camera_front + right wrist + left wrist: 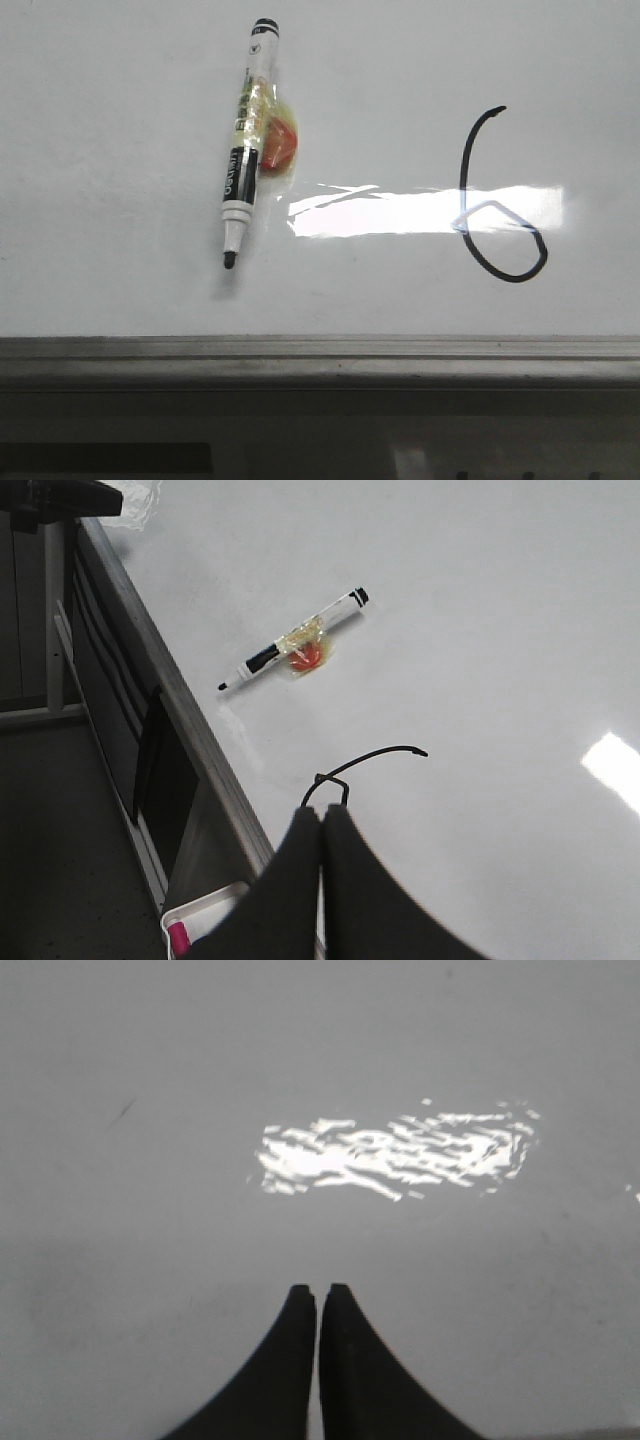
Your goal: Write number 6 on whiteboard
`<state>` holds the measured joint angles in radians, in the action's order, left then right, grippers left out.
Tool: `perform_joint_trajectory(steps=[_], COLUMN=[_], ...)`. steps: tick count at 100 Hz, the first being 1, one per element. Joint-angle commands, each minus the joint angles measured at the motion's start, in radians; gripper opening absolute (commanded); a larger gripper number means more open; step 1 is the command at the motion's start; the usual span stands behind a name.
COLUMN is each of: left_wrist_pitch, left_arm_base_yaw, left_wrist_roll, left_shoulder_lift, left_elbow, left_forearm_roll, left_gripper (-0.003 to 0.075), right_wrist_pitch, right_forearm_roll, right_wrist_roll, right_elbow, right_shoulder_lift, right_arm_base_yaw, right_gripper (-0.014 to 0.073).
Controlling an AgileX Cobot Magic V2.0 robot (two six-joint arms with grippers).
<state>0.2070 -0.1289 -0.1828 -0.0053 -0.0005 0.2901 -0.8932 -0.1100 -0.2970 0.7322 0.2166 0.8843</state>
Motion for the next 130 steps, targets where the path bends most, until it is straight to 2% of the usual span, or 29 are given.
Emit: perform_joint_trajectory(steps=[1, 6, 108, 114, 122, 130], left_wrist_pitch=[0.062, 0.116, 0.098, 0.098, 0.098, 0.098], left_arm_base_yaw=[0.023, 0.023, 0.025, 0.025, 0.025, 0.025], left_wrist_roll=[0.053, 0.054, 0.057, 0.057, 0.057, 0.057], left_shoulder_lift=[-0.023, -0.031, -0.028, -0.028, -0.028, -0.028], left_elbow=[0.006, 0.007, 0.022, 0.022, 0.022, 0.022], left_forearm_roll=[-0.002, -0.016, -0.017, -0.016, -0.016, -0.016], left_gripper=[-0.0020, -0.0020, -0.0020, -0.0020, -0.0020, -0.0020], right_wrist_pitch=[0.068, 0.068, 0.053, 0.040, 0.100, 0.246], right_forearm_roll=[-0.013, -0.013, -0.013, -0.058, -0.125, -0.136], right_wrist_roll=[0.004, 0.004, 0.004, 0.004, 0.004, 0.027], right_elbow=[0.032, 0.032, 0.032, 0.027, -0.004, -0.067], right_shoulder_lift=[0.015, 0.015, 0.015, 0.015, 0.015, 0.017], right_arm_base_yaw=[-0.004, -0.004, -0.004, -0.013, -0.051, -0.141], right_gripper=[-0.0064, -0.0064, -0.0064, -0.0064, -0.0064, -0.0064])
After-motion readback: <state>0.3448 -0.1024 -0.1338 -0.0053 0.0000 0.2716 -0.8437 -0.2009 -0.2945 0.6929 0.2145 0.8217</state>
